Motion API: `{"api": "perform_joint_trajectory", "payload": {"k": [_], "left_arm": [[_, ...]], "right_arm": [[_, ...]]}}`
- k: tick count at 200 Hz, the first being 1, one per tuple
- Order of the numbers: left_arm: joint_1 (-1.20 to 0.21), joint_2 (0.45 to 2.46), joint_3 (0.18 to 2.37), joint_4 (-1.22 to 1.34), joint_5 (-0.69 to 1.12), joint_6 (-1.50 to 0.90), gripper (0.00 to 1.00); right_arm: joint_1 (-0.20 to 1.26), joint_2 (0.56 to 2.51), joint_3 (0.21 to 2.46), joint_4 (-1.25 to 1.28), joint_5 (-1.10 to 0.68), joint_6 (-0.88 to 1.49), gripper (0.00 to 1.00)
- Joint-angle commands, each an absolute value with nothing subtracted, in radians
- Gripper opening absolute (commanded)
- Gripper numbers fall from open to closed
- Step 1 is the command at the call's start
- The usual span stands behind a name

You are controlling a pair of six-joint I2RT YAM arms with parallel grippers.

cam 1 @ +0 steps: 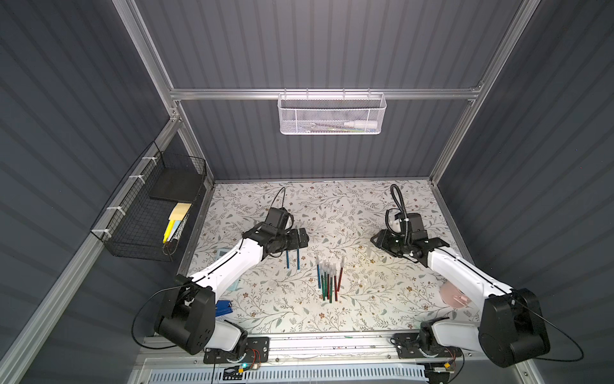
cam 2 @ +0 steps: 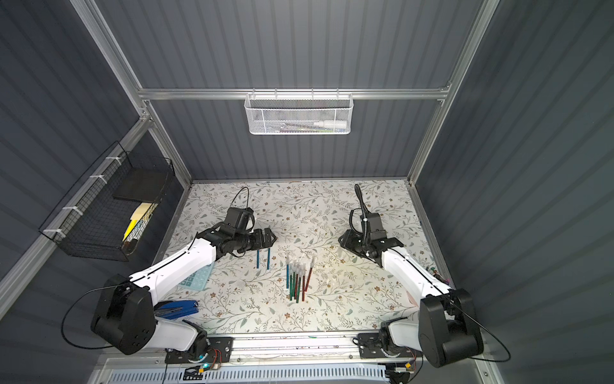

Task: Remove protective caps from carving knives
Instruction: Pick up the carving knife from the center of the board.

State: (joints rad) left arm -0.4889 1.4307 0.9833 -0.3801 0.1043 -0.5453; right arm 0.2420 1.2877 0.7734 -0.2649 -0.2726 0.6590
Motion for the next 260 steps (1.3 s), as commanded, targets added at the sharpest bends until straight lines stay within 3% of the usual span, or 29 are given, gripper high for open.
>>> {"api": "perform_joint_trajectory", "payload": {"k": [1, 59, 108, 171, 260], "left_arm": [[-0.485, 1.428, 0.968, -0.400, 0.119, -0.532, 0.99], [-0.492, 1.427, 0.921, -0.426, 0.165, -0.544, 0.99], [-0.668, 1.415, 0.921, -0.539, 0.000, -0.564, 0.99], [-0.741, 1.460, 0.880, -0.524, 0.012, -0.640, 0.99], [-0.809, 1.638, 0.994, -0.498, 0.012, -0.641, 0.59]], "right_arm": [[0.263, 1.275, 0.796, -0.290, -0.245, 0.673, 0.49], [0.321, 1.251, 0.803, -0.318, -0.202, 0.669, 0.49], [0.347, 1.241, 0.798, -0.325, -0.184, 0.664, 0.50], [0.359, 1.268, 0.809, -0.313, -0.192, 0.668, 0.49], [0.362, 1.261, 0.795, -0.315, -0.179, 0.652, 0.49]]}}
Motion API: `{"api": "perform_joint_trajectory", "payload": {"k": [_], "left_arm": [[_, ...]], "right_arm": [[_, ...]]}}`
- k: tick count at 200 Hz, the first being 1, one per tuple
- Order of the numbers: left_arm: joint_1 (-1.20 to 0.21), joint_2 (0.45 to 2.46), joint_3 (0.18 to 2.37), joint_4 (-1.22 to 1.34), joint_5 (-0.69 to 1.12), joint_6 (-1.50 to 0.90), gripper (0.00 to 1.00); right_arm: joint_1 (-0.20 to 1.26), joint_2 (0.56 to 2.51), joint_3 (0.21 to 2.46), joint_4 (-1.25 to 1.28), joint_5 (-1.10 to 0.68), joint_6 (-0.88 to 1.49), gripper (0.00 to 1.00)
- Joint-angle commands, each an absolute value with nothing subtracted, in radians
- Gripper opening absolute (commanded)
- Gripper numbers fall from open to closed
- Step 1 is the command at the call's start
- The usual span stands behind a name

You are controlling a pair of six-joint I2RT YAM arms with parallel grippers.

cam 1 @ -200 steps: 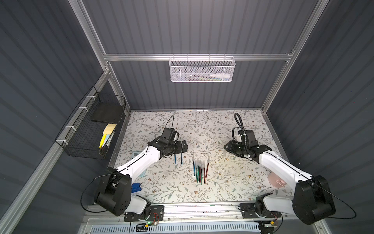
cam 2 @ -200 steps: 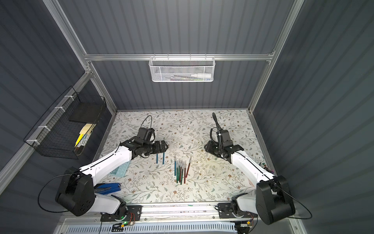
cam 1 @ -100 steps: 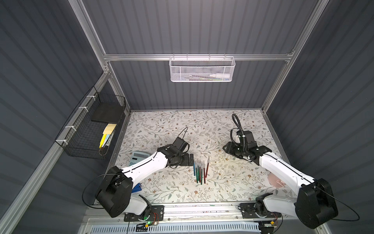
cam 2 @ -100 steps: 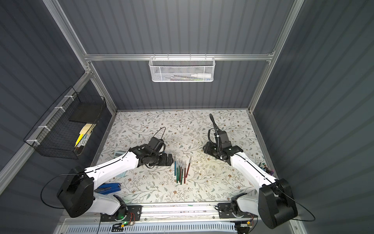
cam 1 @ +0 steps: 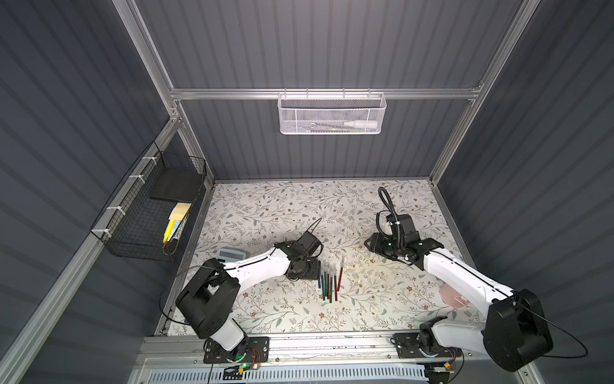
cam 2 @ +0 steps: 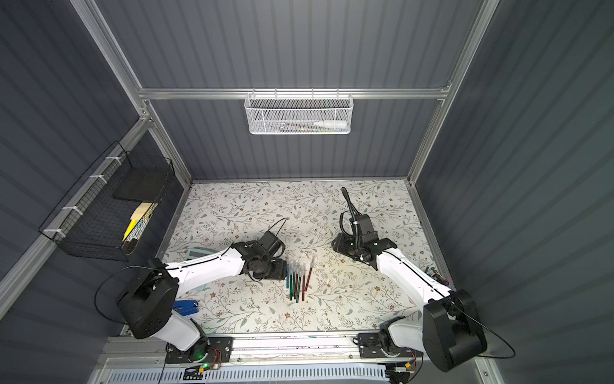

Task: Remove protective caps from carving knives
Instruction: Pick up the carving knife from the center of the board.

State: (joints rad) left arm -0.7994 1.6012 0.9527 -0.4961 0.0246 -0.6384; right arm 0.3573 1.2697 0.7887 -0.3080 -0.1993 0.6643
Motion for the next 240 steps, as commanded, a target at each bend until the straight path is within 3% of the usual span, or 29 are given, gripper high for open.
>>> {"api": "perform_joint_trajectory", "payload": {"k": [1, 18, 101, 163, 240], "left_arm": [[-0.810, 1.640, 0.996, -0.497, 0.012, -0.641, 0.59], [-0.810, 1.664, 1.005, -0.496, 0.012, -0.644, 0.53], [-0.820, 1.742, 1.055, -0.520, 0.000, -0.648, 0.49], [-0.831, 1.796, 1.097, -0.572, -0.025, -0.627, 0.31], [-0.835, 1.839, 1.136, -0.645, -0.080, -0.623, 0.28]], "right_arm": [[0.362, 1.261, 0.795, -0.316, -0.179, 0.652, 0.49], [0.362, 1.258, 0.789, -0.315, -0.178, 0.652, 0.49], [0.361, 1.268, 0.782, -0.298, -0.181, 0.653, 0.49], [0.361, 1.262, 0.778, -0.298, -0.172, 0.652, 0.49], [0.360, 1.269, 0.781, -0.287, -0.144, 0.653, 0.49]]}}
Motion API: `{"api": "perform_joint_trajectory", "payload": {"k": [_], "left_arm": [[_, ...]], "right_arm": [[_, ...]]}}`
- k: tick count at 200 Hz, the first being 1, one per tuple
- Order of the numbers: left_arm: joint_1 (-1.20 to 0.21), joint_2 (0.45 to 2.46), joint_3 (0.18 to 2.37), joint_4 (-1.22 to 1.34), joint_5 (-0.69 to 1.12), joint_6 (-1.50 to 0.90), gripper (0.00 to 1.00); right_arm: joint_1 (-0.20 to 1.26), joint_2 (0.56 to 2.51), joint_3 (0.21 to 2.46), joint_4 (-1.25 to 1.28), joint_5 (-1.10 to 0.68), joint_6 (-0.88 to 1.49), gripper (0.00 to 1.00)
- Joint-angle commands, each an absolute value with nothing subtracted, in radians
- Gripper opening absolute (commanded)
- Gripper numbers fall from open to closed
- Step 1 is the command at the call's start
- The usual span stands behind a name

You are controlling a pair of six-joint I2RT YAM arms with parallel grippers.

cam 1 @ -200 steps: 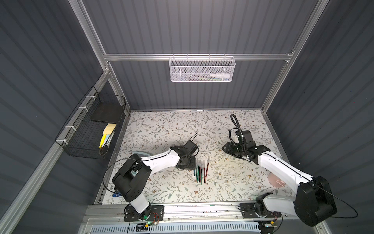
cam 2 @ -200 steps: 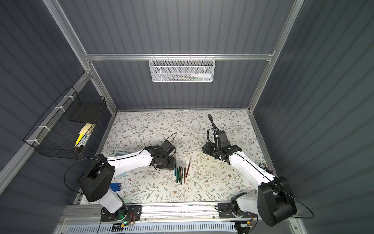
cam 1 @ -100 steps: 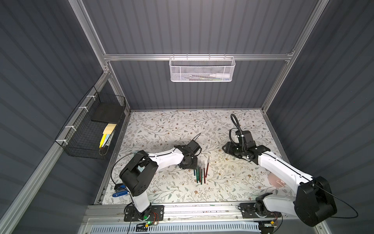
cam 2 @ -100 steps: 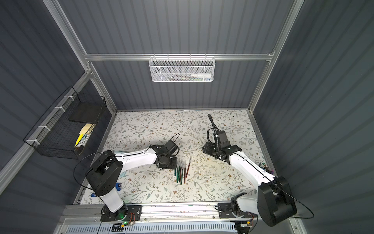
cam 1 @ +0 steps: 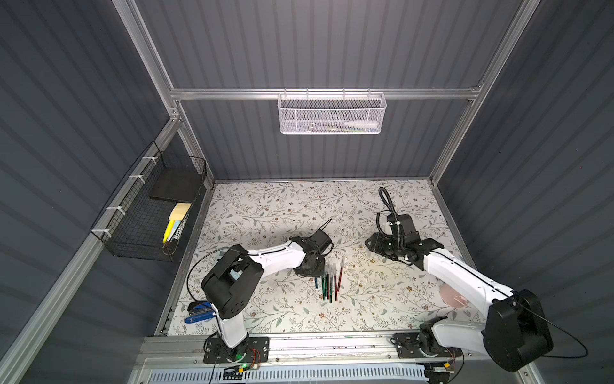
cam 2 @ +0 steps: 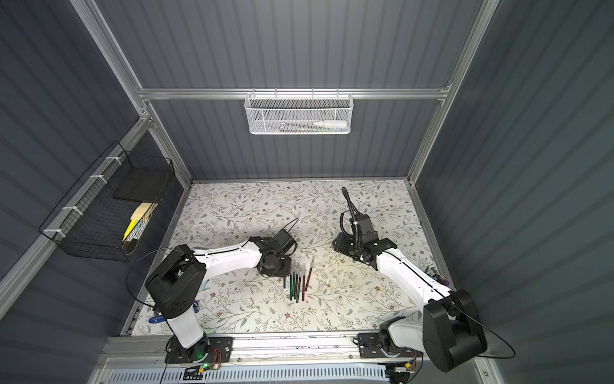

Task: Remove protective caps from carving knives
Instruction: Pick up the carving knife from the center of the board.

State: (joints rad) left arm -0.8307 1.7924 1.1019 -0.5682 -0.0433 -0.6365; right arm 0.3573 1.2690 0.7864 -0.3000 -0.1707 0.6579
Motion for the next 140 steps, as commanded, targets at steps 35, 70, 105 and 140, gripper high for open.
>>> {"api": "perform_joint_trajectory", "payload": {"k": [35, 70, 105, 140], "left_arm": [[-0.840, 1.827, 1.137, -0.643, -0.071, -0.621, 0.15], [-0.839, 1.805, 1.128, -0.634, -0.082, -0.614, 0.10], [-0.840, 1.776, 1.123, -0.619, -0.077, -0.588, 0.06], [-0.839, 1.686, 1.140, -0.600, -0.084, -0.520, 0.04]], "right_arm": [[0.360, 1.263, 0.784, -0.283, -0.180, 0.653, 0.49], [0.360, 1.256, 0.784, -0.281, -0.176, 0.656, 0.49], [0.360, 1.251, 0.775, -0.278, -0.201, 0.669, 0.49], [0.360, 1.255, 0.778, -0.244, -0.250, 0.687, 0.49]]}}
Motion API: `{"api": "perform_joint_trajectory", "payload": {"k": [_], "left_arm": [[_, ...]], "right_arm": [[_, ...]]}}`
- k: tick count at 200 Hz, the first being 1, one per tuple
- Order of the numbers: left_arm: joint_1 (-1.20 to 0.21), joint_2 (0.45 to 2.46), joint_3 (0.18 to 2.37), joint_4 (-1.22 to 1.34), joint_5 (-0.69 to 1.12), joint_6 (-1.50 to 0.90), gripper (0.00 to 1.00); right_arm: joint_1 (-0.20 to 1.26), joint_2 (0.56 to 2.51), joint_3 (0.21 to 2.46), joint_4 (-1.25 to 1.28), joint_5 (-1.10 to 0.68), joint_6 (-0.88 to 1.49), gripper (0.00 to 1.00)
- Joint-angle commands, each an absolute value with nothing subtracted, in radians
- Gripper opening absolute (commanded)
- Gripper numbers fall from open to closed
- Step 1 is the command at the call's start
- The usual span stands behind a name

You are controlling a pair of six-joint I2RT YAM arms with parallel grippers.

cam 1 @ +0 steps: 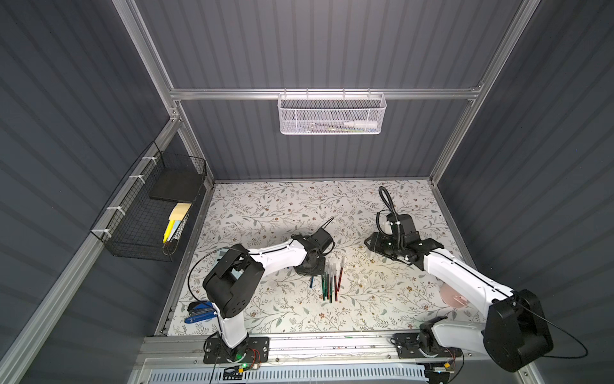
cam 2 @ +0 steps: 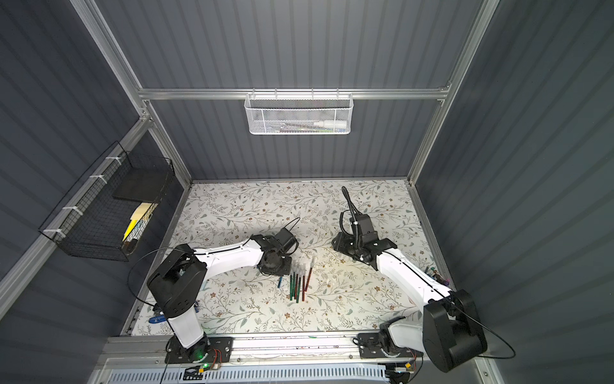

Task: Remove protective caps from carving knives
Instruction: Pick up the carving knife from the center of the board, then remove the protective sleeve from the carving knife.

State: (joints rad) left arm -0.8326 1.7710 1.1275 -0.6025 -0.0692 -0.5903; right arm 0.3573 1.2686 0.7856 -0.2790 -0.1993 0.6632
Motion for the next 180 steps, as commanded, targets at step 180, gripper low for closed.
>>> {"api": "perform_joint_trajectory", "payload": {"k": [180], "left_arm": [[-0.840, 1.483, 1.161, -0.474, 0.107, -0.387, 0.00]], "right_arm": [[0.552, 1.397, 1.013, -0.142, -0.385, 0.736, 0.51]]}}
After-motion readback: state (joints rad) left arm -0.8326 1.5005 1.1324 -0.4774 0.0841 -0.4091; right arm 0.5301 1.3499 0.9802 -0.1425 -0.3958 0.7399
